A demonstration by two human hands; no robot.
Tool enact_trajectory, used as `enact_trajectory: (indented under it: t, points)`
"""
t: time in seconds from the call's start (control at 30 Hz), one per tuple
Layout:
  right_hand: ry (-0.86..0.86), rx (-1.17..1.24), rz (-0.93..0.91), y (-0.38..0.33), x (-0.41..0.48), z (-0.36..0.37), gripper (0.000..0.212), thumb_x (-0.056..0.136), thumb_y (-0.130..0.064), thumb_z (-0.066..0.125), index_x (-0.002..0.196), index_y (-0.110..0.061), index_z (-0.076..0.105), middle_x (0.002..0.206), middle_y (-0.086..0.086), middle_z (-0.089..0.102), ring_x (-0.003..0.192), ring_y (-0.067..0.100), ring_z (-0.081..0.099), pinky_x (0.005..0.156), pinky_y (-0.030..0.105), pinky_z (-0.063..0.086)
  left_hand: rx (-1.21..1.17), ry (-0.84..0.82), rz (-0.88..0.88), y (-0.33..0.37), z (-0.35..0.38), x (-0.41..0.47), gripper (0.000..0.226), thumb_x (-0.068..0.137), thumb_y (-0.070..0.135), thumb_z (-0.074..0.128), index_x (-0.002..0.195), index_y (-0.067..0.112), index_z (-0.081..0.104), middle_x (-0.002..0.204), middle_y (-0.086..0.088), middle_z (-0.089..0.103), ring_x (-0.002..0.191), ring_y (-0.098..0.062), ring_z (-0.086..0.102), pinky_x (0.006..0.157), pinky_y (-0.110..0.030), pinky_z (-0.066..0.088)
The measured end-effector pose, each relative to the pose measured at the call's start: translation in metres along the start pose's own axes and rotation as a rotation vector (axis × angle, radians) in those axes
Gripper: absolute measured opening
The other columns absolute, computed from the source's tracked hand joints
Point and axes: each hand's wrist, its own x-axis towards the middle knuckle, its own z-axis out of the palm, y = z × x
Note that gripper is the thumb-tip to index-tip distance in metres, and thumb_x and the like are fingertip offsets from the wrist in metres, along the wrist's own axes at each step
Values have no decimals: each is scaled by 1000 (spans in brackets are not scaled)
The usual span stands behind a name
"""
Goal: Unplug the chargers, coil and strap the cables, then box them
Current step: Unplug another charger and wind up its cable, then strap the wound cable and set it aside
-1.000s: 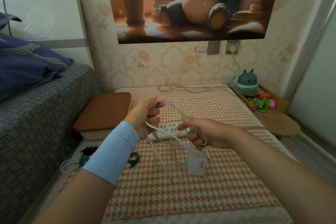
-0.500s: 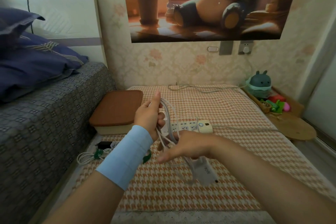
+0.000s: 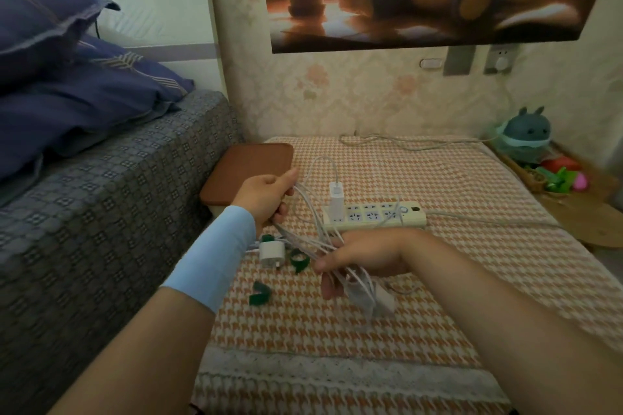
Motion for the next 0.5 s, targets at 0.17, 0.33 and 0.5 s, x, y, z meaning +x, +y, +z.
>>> enact_trajectory:
  t: [0.17, 0.33, 0.5]
  points:
    - [-126, 161, -3, 1, 18, 4, 56, 98, -35, 61, 127, 13, 57, 113, 19, 70, 116, 39, 63, 111, 55, 43, 362, 220, 200, -2, -10, -8, 59, 89, 52, 64, 78, -6, 65, 61, -11, 52, 51, -19, 44, 53, -30, 37]
    - [-232, 218, -34, -8, 34, 12, 27, 96, -33, 60, 111, -12, 68, 110, 13, 72, 107, 31, 66, 109, 57, 40, 587, 309, 499, 9, -19, -26, 45, 90, 47, 65, 77, 5, 70, 67, -6, 65, 62, -20, 59, 56, -26, 44]
    - [-250, 271, -45, -4, 44, 12, 18, 103, -22, 53, 113, -8, 59, 90, 12, 65, 88, 32, 64, 97, 57, 48, 615, 248, 487, -5, -45, -17, 24, 90, 44, 66, 86, 20, 66, 76, 8, 61, 71, -7, 56, 58, -20, 41]
